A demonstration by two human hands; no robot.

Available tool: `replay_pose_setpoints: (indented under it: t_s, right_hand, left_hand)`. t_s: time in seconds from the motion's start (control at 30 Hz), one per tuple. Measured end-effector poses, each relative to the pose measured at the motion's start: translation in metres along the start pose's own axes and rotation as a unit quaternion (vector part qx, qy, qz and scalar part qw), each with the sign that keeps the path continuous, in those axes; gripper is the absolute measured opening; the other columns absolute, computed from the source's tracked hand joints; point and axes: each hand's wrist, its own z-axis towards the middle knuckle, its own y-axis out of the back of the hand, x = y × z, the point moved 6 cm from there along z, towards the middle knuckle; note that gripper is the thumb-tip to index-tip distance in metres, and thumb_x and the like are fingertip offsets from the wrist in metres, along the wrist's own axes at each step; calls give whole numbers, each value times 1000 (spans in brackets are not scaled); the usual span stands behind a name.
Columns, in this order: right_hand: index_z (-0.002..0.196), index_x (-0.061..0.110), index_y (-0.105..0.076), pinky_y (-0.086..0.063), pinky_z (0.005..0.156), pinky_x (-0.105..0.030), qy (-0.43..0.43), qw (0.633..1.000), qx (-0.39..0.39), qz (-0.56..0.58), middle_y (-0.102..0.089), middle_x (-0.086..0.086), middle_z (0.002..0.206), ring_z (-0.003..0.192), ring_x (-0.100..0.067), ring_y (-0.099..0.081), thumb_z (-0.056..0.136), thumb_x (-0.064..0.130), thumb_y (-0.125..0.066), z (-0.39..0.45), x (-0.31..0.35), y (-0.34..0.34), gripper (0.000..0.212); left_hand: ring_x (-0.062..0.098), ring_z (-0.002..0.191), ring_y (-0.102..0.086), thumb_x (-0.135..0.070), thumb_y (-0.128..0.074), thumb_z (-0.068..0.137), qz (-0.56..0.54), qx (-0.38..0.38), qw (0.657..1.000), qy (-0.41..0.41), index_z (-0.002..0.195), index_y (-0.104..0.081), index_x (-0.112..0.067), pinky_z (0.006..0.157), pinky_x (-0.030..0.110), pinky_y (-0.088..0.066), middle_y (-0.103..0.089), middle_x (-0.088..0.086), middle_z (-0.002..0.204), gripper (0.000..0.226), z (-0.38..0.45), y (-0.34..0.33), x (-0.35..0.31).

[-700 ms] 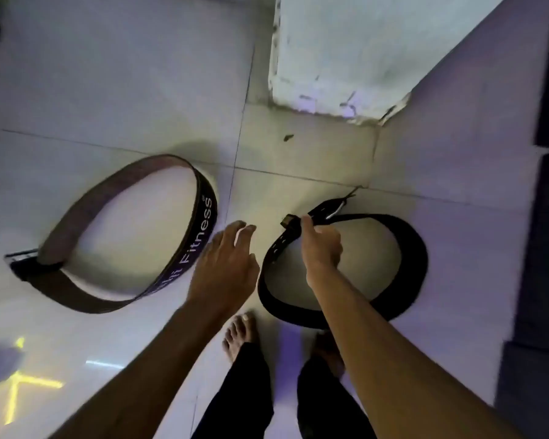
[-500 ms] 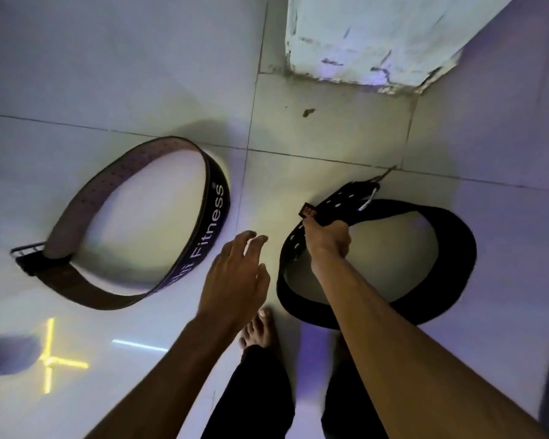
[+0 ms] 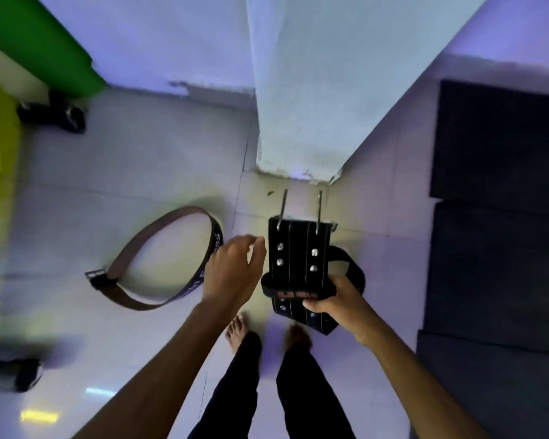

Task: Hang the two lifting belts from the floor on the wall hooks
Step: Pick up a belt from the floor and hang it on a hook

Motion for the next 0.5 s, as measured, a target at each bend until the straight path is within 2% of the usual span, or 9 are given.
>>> replay_pose_setpoints:
  t_s: [0.07,0.13,0.2,0.23,0.3,0.37,0.43,0.5]
  right_hand:
    - [90,16,-71,-50,78,-24,16,999,29,-19,-71,1,82,77,-9,-67,78,2,-73,-53,31,20,18]
    - [92,17,-70,-48,82,-23,40,998,37,-25,-70,3,86,84,-8,-65,79,3,-73,-106,63,42,20]
    - [92,18,-67,-47,80,-17,68,997,24,-24,-66,8,83,83,-4,-62,79,1,-72,-155,93,62,21]
    - [89,19,-66,-46,78,-15,78,996,21,-26,-64,11,79,80,-3,-61,79,1,-71,-176,106,69,22]
    - [83,21,-67,-46,82,-21,109,993,16,-38,-64,11,76,79,-5,-62,79,1,-72,-226,133,81,21]
    - [87,16,-69,-45,85,-26,140,989,-2,-46,-64,4,80,83,-10,-62,78,0,-71,-274,155,87,18]
    - [95,8,-69,-47,83,-22,165,985,-21,-48,-65,-1,86,85,-10,-62,79,-2,-71,-319,174,88,19]
    - [93,12,-70,-49,80,-20,196,978,-51,-44,-68,3,83,83,-7,-64,78,-3,-72,-365,193,87,21]
  left_hand:
    - [37,90,-70,-64,-28,94,-85,73,991,68,89,-73,-8,82,45,-55,-77,14,91,72,-22,25,-35]
    - [31,92,-74,-79,-30,89,-239,135,959,66,91,-76,-10,88,48,-58,-79,14,92,83,-50,51,-80]
    - [22,94,-75,-63,-32,97,-365,182,912,35,99,-75,-21,86,34,-61,-79,8,99,60,-79,87,-133]
    - [16,92,-75,-54,-31,101,-385,190,903,11,100,-74,-25,81,27,-60,-79,2,97,52,-88,106,-153]
    - [11,90,-75,-50,-32,103,-395,174,901,-38,102,-74,-24,79,22,-60,-80,-2,95,49,-110,149,-191]
    - [14,94,-75,-48,-39,103,-395,156,901,-85,111,-74,-18,82,24,-59,-79,0,101,47,-132,189,-220]
    - [15,93,-71,-43,-45,103,-391,141,901,-123,115,-71,-10,78,22,-57,-75,4,101,44,-158,225,-245]
    - [14,85,-64,-34,-47,103,-382,118,898,-183,113,-66,-3,70,16,-56,-64,9,96,37,-194,267,-271]
